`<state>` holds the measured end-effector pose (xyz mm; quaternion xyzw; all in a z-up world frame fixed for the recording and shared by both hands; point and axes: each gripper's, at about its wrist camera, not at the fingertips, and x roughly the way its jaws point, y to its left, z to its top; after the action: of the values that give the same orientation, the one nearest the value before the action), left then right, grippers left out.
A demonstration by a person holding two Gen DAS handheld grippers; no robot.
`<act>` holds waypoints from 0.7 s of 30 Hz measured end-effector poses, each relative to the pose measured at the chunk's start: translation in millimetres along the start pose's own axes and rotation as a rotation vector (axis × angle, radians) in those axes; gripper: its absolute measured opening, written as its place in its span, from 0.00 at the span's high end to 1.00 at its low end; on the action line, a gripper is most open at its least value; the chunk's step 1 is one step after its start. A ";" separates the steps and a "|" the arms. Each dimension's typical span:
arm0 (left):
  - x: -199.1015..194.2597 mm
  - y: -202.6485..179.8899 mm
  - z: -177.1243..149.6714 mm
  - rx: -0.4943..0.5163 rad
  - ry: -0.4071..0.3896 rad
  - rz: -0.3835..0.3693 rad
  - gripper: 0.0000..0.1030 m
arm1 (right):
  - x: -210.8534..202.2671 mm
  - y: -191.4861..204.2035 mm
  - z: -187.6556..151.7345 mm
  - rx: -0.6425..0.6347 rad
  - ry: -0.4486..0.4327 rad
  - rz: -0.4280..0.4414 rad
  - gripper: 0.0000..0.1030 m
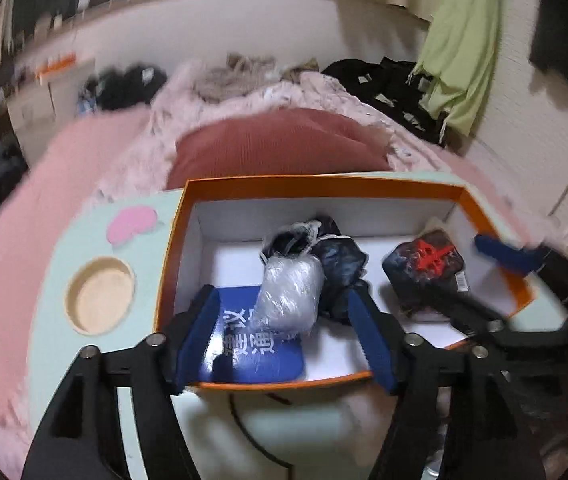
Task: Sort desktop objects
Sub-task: 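Drop the plastic bag into the box with the left gripper while the right drops the red block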
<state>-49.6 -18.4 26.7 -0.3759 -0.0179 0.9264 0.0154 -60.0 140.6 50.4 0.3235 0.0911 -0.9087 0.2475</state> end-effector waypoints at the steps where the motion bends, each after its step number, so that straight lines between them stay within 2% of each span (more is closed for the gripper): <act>1: -2.5 -0.6 -3.3 -0.003 -0.017 -0.004 0.31 | -0.4 -1.5 -1.3 -0.002 -0.001 0.007 0.24; 11: -6.5 2.7 -11.0 -0.011 -0.017 -0.048 0.30 | -2.7 -1.7 -7.4 -0.016 -0.026 0.024 0.24; 12: -9.6 4.7 -10.7 -0.025 -0.018 -0.058 0.30 | -6.5 -3.7 -8.5 -0.003 -0.032 0.032 0.24; 14: -25.1 7.8 -12.4 -0.053 -0.078 -0.084 0.30 | -20.5 -7.6 -11.8 0.023 -0.072 0.046 0.24; 15: -37.1 8.1 -14.8 -0.054 -0.115 -0.106 0.30 | -31.1 -10.0 -14.2 0.034 -0.099 0.059 0.24; 17: -53.0 8.5 -20.7 -0.037 -0.140 -0.131 0.30 | -50.1 -11.2 -20.2 0.034 -0.124 0.059 0.23; 21: -72.3 7.3 -47.4 0.016 -0.091 -0.146 0.30 | -72.2 -12.8 -46.1 -0.009 -0.089 0.014 0.21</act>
<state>35.1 -27.7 42.8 -0.3311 -0.0384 0.9389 0.0854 6.8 194.8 60.5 0.2823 0.0817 -0.9202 0.2588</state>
